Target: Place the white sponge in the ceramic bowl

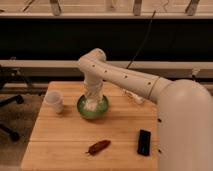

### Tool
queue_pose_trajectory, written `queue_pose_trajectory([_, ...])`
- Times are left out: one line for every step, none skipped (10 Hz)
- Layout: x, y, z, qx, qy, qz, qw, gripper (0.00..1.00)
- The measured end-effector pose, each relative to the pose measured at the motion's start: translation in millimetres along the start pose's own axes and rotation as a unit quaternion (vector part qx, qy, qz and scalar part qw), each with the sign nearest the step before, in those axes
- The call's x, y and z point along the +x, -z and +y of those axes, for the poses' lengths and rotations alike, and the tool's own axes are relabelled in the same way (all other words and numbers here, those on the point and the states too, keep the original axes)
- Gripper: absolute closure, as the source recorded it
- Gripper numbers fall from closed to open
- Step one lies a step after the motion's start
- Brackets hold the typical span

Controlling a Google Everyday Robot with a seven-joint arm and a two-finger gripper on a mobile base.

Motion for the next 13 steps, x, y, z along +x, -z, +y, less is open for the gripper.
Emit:
queue_pose_trajectory([0.8, -0.2, 0.2, 0.000, 0.000, 0.000, 1.0000, 0.46])
queue_pose_trajectory([3.4, 0.0, 0.9, 0.001, 0.000, 0.001, 1.0000, 0.33])
queue_pose_trajectory([4.7, -0.5, 2.1, 0.000, 0.000, 0.001, 1.0000, 0.25])
queue_pose_trajectory([6.0, 0.1, 2.3, 0.000, 0.000, 0.002, 1.0000, 0.20])
queue_pose_trajectory([6.8, -0.2, 2.7, 0.000, 0.000, 0.002, 1.0000, 0.20])
queue_pose_trajectory([7.8, -0.3, 3.2, 0.000, 0.001, 0.002, 1.0000, 0.20])
queue_pose_trajectory([8.9, -0.1, 3.7, 0.000, 0.001, 0.002, 1.0000, 0.20])
queue_pose_trajectory([10.0, -0.2, 4.1, 0.000, 0.001, 0.003, 1.0000, 0.20])
queue_pose_trajectory([11.3, -0.1, 4.9, 0.000, 0.001, 0.003, 1.0000, 0.20])
queue_pose_trajectory([12.8, -0.1, 5.3, 0.000, 0.001, 0.004, 1.0000, 0.20])
queue_pose_trajectory([13.8, -0.1, 6.2, 0.000, 0.001, 0.005, 1.0000, 0.20])
queue_pose_trajectory([15.2, -0.6, 7.1, 0.001, 0.001, 0.006, 1.0000, 0.20])
queue_pose_trajectory([15.6, 0.0, 7.1, 0.001, 0.001, 0.006, 1.0000, 0.20])
